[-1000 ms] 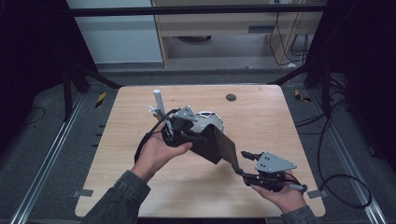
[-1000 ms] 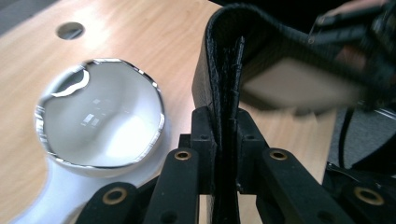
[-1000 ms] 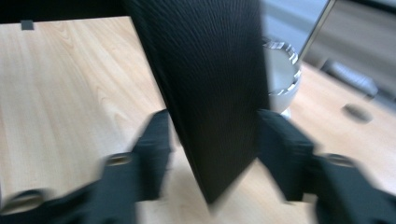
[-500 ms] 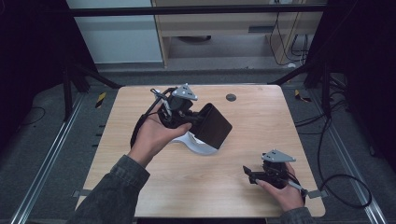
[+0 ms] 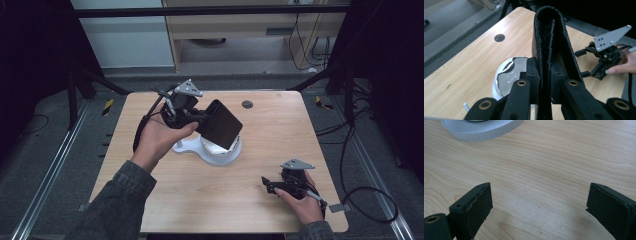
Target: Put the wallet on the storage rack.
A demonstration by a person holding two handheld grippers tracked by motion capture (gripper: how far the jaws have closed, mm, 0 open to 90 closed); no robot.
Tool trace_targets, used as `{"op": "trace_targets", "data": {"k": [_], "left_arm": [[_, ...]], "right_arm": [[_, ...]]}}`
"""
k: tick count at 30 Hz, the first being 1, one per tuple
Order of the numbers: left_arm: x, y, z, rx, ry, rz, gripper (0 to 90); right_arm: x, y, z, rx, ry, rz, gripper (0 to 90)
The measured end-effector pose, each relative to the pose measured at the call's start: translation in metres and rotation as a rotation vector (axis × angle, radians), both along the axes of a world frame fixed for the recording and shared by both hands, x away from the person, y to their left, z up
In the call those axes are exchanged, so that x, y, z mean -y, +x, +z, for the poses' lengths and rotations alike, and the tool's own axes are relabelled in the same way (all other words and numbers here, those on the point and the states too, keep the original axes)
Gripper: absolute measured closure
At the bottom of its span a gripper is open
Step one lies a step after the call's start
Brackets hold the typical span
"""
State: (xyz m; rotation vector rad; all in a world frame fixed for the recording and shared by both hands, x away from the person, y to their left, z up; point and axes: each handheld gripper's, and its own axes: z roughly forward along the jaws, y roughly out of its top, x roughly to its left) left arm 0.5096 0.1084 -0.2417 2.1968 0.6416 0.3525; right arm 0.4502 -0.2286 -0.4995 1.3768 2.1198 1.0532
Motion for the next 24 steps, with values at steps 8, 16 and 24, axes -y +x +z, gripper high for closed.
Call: {"op": "trace_targets", "data": {"k": [8, 16, 24], "left_arm": [[-0.004, 0.013, -0.004, 0.008, 0.016, 0.053, 81.1], [-0.007, 0.021, -0.013, -0.004, 0.009, 0.074, 81.2], [-0.004, 0.025, -0.021, -0.01, 0.015, 0.079, 81.1]], "right_arm": [[0.001, 0.005, -0.005, -0.037, -0.013, -0.037, 6.4], [-0.001, 0.006, -0.009, -0.06, -0.035, -0.036, 6.0], [0.0, 0.006, -0.009, -0.059, -0.034, -0.037, 6.2]]}}
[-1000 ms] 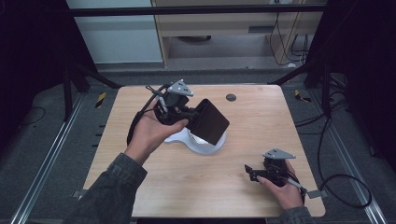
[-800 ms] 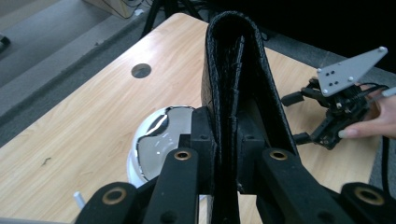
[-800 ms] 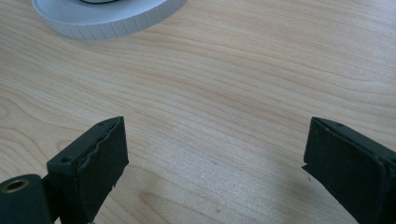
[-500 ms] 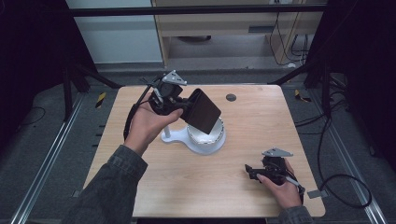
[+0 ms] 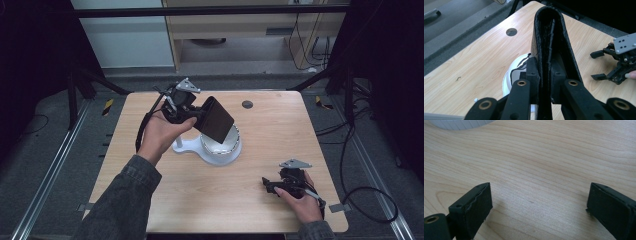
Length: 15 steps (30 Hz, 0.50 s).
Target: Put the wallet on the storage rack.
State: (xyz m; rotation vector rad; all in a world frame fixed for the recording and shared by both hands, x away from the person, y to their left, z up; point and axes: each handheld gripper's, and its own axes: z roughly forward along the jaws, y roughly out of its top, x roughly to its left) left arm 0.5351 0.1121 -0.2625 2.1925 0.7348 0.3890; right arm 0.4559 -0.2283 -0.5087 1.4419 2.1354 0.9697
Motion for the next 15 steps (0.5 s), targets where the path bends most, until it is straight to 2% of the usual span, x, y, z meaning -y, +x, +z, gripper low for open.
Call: {"op": "trace_targets", "data": {"k": [10, 15], "left_arm": [[0.0, -0.001, -0.009, -0.017, 0.003, -0.003, 81.1], [0.002, 0.0, -0.02, -0.036, 0.016, -0.006, 81.1]], "right_arm": [[0.001, 0.0, 0.0, 0.002, -0.002, 0.005, 6.2], [0.0, 0.0, 0.0, 0.002, -0.004, 0.003, 6.3]]}}
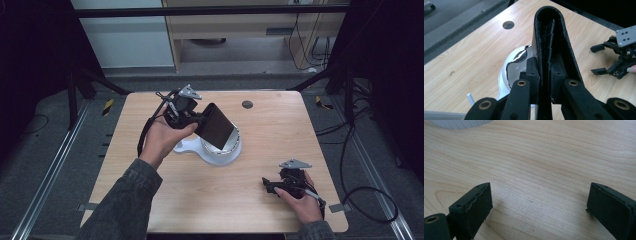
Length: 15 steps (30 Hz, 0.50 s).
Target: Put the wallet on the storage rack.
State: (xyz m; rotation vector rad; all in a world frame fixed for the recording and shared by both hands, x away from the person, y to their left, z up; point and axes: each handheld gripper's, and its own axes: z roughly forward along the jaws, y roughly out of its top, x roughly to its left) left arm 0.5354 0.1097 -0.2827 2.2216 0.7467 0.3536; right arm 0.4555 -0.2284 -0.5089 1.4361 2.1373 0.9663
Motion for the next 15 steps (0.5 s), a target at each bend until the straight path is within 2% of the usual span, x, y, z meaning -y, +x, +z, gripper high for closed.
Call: {"op": "trace_targets", "data": {"k": [3, 15], "left_arm": [[0.003, 0.002, -0.007, -0.008, 0.017, -0.002, 81.1], [0.017, 0.013, -0.028, -0.053, 0.029, -0.011, 81.0]], "right_arm": [[0.0, 0.0, 0.0, 0.0, 0.0, 0.001, 6.2], [0.0, -0.001, -0.001, 0.004, 0.0, 0.0, 6.2]]}}
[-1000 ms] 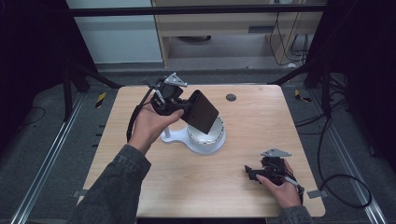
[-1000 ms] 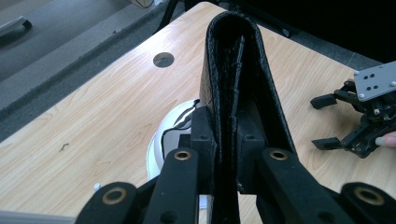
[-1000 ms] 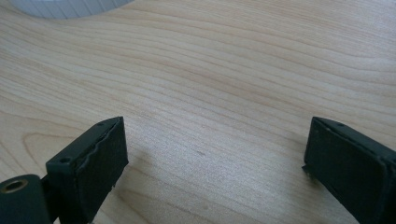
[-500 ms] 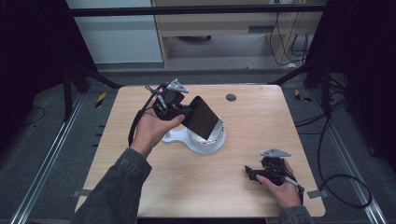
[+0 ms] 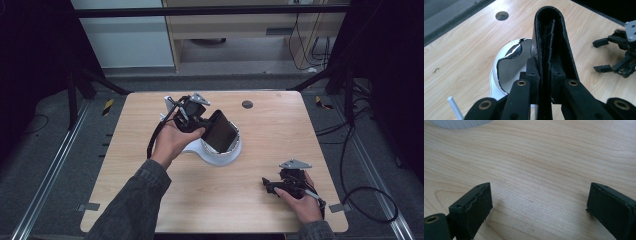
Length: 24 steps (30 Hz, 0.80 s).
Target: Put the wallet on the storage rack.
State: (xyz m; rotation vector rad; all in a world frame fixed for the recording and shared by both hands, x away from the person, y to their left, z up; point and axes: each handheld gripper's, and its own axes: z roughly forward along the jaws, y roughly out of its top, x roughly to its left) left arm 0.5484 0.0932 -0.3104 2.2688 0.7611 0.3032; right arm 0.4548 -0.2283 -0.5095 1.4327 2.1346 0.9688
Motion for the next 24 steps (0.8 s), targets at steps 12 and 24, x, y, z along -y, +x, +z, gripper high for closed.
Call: {"op": "trace_targets", "data": {"k": [12, 24], "left_arm": [[0.004, 0.01, -0.007, -0.006, -0.019, 0.016, 78.3], [-0.01, 0.009, 0.002, 0.107, -0.013, 0.131, 72.7]], "right_arm": [[-0.001, 0.0, -0.001, 0.007, -0.009, 0.003, 6.1], [-0.002, -0.001, -0.001, 0.013, -0.018, 0.007, 5.9]]}}
